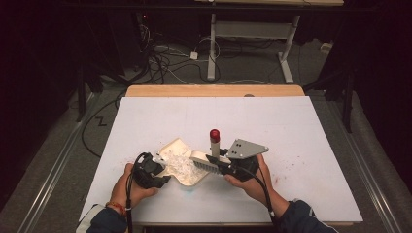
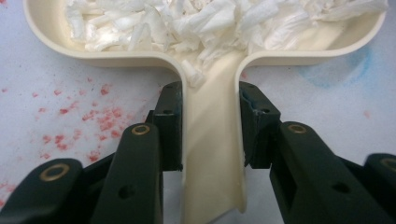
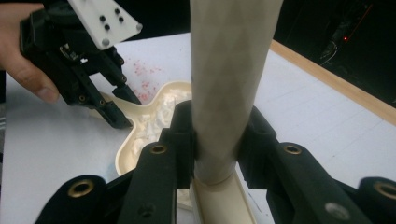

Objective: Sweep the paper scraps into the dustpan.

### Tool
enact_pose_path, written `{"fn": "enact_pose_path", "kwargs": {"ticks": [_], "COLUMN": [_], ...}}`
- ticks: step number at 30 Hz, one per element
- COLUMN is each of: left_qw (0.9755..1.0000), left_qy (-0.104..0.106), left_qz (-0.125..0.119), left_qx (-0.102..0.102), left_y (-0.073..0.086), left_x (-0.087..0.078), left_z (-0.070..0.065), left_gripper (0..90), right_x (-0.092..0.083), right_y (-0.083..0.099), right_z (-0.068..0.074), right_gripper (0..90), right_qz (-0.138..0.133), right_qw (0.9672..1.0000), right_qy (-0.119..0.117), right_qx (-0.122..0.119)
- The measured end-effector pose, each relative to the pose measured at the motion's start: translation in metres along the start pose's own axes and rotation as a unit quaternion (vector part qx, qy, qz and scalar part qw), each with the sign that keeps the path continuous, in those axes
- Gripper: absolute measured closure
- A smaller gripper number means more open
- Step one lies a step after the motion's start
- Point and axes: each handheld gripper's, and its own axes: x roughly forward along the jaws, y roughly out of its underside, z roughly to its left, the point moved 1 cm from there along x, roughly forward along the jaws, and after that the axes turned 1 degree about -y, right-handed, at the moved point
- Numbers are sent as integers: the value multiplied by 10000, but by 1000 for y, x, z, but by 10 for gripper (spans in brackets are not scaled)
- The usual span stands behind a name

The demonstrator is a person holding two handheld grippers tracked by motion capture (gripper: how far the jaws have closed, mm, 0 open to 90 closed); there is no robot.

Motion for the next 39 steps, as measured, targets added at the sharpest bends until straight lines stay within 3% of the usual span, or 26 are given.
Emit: {"fn": "enact_pose_path", "kwargs": {"ticks": [8, 14, 18, 21, 22, 24, 25, 26, 27, 32, 36, 39], "left_qw": [10000, 10000, 10000, 10000, 10000, 10000, 10000, 10000, 10000, 9999, 9999, 10000], "left_qy": [30, 48, 55, 65, 68, 72, 74, 79, 80, 102, 98, 77], "left_qz": [2, -3, 1, 4, 6, 4, 9, 8, 8, 10, 14, 27], "left_qx": [-9, -25, -31, -43, -43, -42, -41, -45, -43, -41, -50, -24], "left_y": [0, 1, 1, 1, 1, 1, 1, 1, 1, 1, 1, 0], "left_x": [0, 0, 0, 1, 1, 1, 1, 1, 0, 0, 0, -1], "left_z": [1, 1, 2, 2, 2, 2, 2, 2, 2, 3, 3, 3], "left_gripper": [631, 631, 631, 631, 631, 631, 631, 631, 631, 631, 631, 631], "right_x": [-10, -13, -14, -12, -7, -4, 3, 3, 11, 26, 40, 50], "right_y": [-3, -5, -7, -7, -7, -8, -7, -7, -6, -1, 5, 7], "right_z": [-16, -20, -29, -39, -50, -56, -71, -71, -84, -104, -104, -93], "right_gripper": [713, 713, 712, 713, 712, 713, 713, 713, 713, 713, 713, 713], "right_qz": [-192, -243, -254, -274, -266, -261, -274, -274, -245, -163, -8, 81], "right_qw": [9994, 9992, 9986, 9978, 9961, 9949, 9936, 9936, 9915, 9883, 9877, 9902], "right_qy": [156, 210, 450, 601, 841, 973, 1098, 1098, 1263, 1477, 1512, 1340], "right_qx": [234, 231, 48, 69, 13, 11, 46, 46, 183, 349, 394, 375]}}
